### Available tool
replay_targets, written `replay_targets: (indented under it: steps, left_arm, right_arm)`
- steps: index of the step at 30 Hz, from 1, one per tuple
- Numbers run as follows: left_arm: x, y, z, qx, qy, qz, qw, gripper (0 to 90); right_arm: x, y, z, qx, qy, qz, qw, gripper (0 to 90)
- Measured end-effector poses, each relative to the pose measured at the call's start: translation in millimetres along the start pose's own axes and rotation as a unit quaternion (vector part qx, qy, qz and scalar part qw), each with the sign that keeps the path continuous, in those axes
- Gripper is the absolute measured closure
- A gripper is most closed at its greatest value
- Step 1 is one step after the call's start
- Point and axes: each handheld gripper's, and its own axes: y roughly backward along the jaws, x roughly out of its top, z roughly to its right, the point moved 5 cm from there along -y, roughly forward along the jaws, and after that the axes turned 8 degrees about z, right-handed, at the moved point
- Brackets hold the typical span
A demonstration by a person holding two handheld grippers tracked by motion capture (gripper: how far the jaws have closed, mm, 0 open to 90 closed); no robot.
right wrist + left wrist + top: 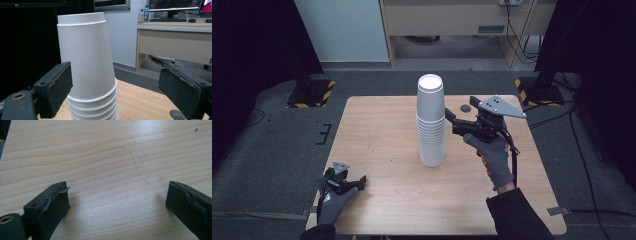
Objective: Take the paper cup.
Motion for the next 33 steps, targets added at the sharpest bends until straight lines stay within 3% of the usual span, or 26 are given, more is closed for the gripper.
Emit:
replay_targets:
  steps: [20,33]
  left_arm:
    - [0.0,0.0,0.0,0.0,0.0,0.0,1.0,3.9]
    - [0.0,0.0,0.0,0.0,0.0,0.0,1.0,3.9]
  right_arm:
    - [-8.8,-46.6,-25.4,0.023,0.01,-0.019,0.9995,11.0]
    - [-18.9,-67.7,-29.9,0.022,0.008,-0.029,0.9993,10.4]
